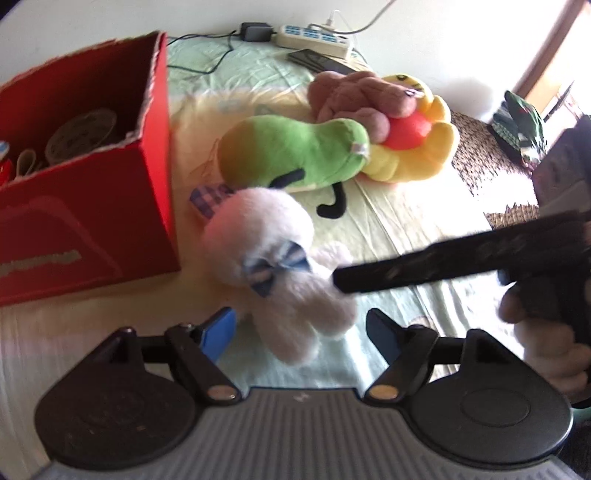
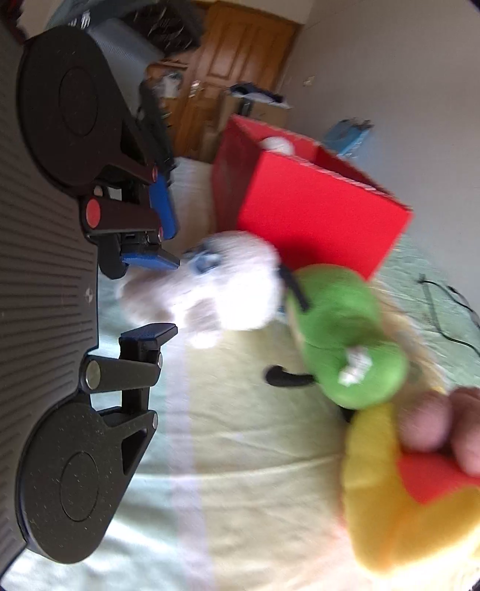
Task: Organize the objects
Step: 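Grasp the second white bunny plush with the right gripper, then carry the second bunny into the red box beside the first and release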
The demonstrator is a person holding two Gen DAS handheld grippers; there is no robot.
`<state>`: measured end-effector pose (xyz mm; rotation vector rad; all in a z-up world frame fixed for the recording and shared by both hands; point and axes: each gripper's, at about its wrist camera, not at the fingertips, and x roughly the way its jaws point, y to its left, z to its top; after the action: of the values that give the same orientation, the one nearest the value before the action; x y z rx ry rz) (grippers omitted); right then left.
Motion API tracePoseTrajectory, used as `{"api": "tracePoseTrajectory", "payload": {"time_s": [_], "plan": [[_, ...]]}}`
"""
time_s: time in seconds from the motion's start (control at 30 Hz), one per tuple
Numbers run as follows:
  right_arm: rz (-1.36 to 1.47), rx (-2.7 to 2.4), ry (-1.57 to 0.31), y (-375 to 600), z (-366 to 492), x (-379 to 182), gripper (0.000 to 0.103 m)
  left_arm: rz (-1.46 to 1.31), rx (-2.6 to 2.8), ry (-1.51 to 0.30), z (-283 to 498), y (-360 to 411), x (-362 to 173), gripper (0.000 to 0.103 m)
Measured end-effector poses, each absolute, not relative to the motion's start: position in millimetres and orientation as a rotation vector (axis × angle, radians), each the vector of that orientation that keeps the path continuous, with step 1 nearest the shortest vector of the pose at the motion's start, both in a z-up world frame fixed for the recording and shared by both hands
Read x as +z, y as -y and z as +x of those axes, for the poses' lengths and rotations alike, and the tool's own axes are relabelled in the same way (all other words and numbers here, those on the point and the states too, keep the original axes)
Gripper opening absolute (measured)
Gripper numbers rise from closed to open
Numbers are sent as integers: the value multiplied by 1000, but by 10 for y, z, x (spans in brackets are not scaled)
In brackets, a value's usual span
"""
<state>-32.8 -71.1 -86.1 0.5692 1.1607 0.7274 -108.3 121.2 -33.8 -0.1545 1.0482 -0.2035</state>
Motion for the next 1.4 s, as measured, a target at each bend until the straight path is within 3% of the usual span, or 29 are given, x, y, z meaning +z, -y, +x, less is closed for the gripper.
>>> {"api": "tracePoseTrajectory", "payload": {"time_s": [0.2, 0.43, 0.63, 1.0, 1.4], "plan": [[607, 694, -1096, 611, -74, -859, 43, -230, -143, -1066, -876, -1282, -477, 82], [753, 742, -1184, 450, 33, -1151, 43, -265, -115, -1071, -726, -1329, -573, 79], [801, 780, -1211, 492, -57, -1175, 38, -247, -127, -1066, -823, -1307, -513, 75], [683, 924, -1157, 442, -450, -813, 37, -173, -170, -1029, -1248, -1260, -139, 75], [631, 1027, -922, 361, -540, -162, 37, -141, -186, -793, -1433, -1430, 585, 75]]}}
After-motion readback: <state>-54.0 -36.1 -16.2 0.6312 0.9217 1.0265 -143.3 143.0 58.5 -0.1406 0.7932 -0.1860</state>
